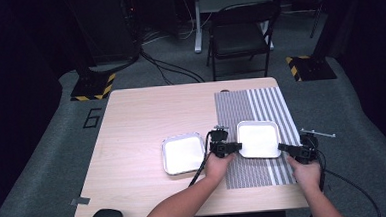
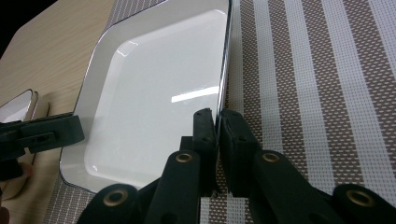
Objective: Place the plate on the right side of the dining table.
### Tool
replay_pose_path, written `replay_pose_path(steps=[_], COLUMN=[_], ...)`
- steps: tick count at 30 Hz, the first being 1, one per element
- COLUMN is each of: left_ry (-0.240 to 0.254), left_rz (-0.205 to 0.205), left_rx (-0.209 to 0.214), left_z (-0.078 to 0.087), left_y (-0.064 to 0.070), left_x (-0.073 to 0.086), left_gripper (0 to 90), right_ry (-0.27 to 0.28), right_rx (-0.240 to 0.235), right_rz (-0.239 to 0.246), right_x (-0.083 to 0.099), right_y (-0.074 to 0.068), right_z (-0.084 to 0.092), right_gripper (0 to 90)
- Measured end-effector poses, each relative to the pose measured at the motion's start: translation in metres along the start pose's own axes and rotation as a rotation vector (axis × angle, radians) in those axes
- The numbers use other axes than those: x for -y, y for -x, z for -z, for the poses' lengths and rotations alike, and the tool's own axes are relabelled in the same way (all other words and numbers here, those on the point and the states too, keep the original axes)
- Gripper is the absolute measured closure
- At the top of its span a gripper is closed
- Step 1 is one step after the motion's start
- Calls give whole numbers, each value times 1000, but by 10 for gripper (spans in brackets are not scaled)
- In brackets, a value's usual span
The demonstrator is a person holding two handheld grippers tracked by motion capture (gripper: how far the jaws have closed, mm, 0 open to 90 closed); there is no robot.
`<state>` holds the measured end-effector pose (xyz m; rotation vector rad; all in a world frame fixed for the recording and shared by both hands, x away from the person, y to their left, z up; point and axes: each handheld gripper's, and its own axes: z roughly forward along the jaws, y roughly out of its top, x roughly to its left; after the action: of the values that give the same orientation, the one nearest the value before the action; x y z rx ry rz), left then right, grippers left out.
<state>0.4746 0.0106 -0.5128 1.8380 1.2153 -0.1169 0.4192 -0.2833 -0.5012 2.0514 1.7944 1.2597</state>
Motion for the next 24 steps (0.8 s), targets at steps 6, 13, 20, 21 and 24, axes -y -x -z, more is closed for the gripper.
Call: replay_pose_path(steps=[6, 13, 20, 21, 24], left_ry=[-3, -7, -15, -12, -10], left_rz=[0, 2, 4, 4, 9], left_rx=[-3, -11, -6, -7, -10], left_z=[-2, -5, -8, -8, -10], left_y=[1, 2, 2, 3, 3], left_x=[-1, -1, 0, 0, -1], left_gripper=[752, 746, 742, 742, 741], right_ry=[-6, -15, -21, -20, -23], right_rx=[7, 20, 46, 46, 49], right_rz=[3, 5, 20, 23, 25], right_x=[-3, -7, -11, -11, -13], right_y=[2, 4, 5, 6, 6], right_z=[-5, -7, -10, -10, -11], right_gripper=[849, 850, 851, 852, 852])
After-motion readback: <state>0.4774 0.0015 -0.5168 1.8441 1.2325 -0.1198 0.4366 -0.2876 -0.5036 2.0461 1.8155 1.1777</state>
